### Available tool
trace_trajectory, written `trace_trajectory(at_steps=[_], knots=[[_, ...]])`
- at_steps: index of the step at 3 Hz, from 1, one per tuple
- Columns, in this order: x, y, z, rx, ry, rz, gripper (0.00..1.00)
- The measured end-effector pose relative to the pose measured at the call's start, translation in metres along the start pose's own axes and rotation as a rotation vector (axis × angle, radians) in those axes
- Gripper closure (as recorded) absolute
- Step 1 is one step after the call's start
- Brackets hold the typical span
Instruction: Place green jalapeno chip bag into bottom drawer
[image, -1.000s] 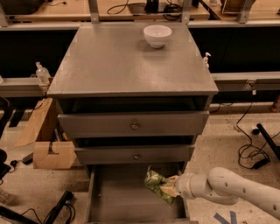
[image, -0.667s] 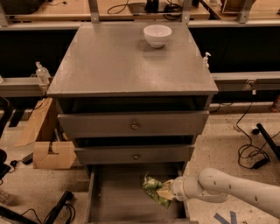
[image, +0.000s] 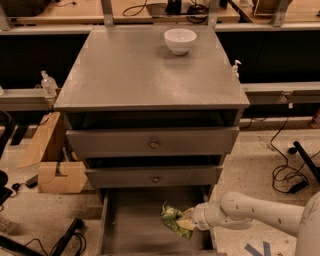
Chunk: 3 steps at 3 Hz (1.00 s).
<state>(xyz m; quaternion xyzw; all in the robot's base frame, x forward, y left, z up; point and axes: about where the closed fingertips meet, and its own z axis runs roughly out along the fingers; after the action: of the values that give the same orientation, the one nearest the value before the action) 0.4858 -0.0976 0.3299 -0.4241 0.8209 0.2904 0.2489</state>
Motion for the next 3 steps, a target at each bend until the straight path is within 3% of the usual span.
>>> trace_trajectory(at_steps=[2,3], knots=[[-0.0004,0.0027,0.0025,-0.006,0.0,-0.001,0.59],[-0.0006,0.0044,0.0046,-0.011,0.0,-0.001,0.28]])
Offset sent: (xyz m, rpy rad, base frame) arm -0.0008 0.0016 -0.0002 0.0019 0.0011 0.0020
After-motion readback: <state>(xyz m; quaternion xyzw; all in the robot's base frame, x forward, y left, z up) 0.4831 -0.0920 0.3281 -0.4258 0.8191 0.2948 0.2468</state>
